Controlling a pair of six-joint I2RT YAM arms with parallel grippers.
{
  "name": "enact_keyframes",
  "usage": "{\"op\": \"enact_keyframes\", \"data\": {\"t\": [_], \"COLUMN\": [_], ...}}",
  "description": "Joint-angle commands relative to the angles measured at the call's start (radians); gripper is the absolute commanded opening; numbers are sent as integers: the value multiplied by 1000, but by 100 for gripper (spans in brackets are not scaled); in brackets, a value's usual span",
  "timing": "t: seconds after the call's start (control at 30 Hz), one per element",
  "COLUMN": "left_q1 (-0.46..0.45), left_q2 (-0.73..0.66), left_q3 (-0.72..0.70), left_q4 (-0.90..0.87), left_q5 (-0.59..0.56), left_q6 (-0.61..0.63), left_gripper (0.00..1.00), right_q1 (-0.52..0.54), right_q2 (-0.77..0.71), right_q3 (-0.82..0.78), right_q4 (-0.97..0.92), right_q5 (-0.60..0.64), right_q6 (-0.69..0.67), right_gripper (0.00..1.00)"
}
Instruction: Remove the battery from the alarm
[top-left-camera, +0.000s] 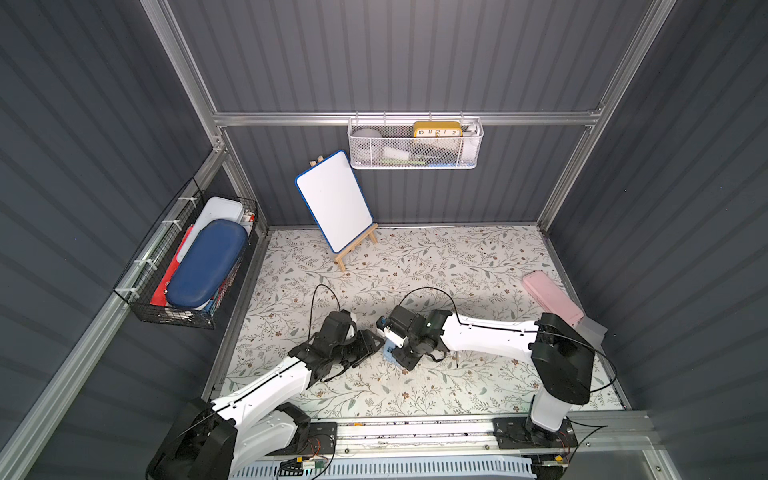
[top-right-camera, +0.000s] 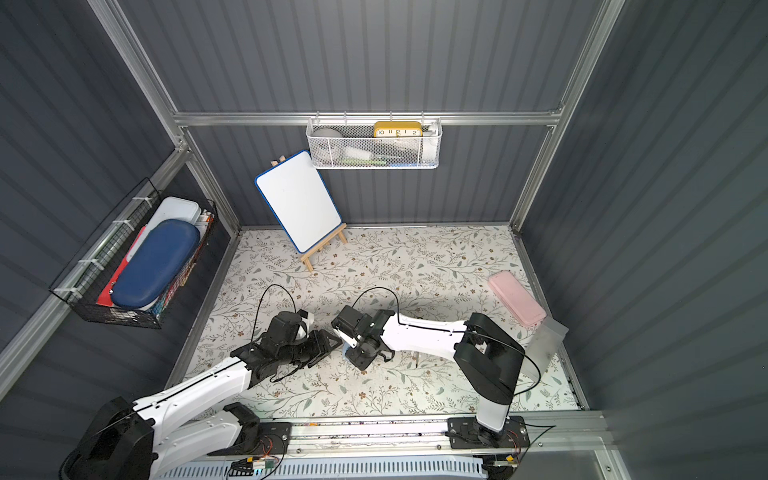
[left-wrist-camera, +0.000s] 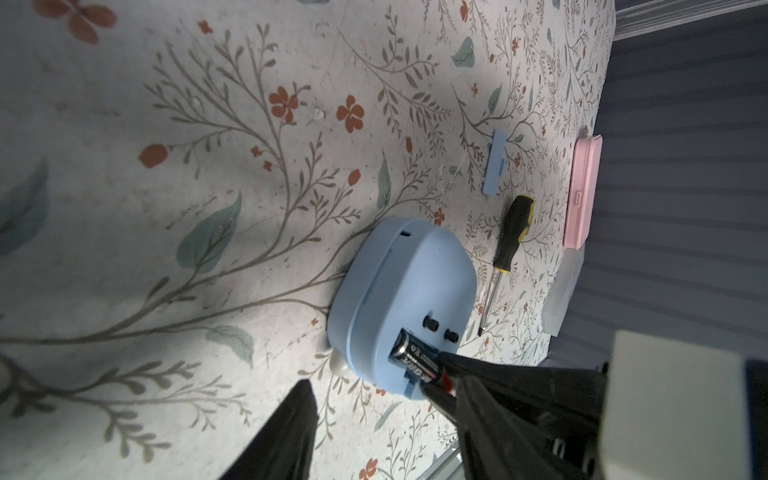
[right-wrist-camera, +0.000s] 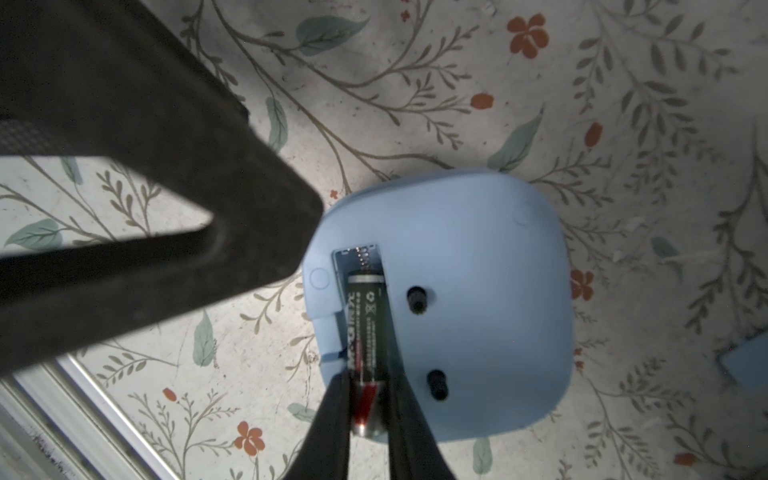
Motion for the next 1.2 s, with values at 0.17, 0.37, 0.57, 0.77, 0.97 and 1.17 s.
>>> {"op": "enact_keyframes", "data": {"t": [0.17,0.37,0.57,0.77,0.97,1.17], "left_q1": [9,9,9,11,12,16], "left_q2": [-19,-16,-19,-24,5,-2], "left_q3": [-5,7,32,69,102,116], "left_q4": [-26,-29,-56,-70,-75,-87], "left_q5": [-16,-20,-31,-52,-47,-56], "left_q6": [25,30,41,65,91,113], "left_gripper": [57,57,57,57,57,57], "right_q1": [6,7,-15,-123,-210,-312], "right_q2": [-53,-116,-154,-261,-266,-283], "right_q3": [-3,-24,-54,-173,-233,-275], "right_q4": [-9,-2,-32,-50,-80,-26], "right_q5": [53,76,199,307,444,464], "right_q6": [16,35,75,226,399,457], "right_gripper": [15,15,15,16,16,16]}}
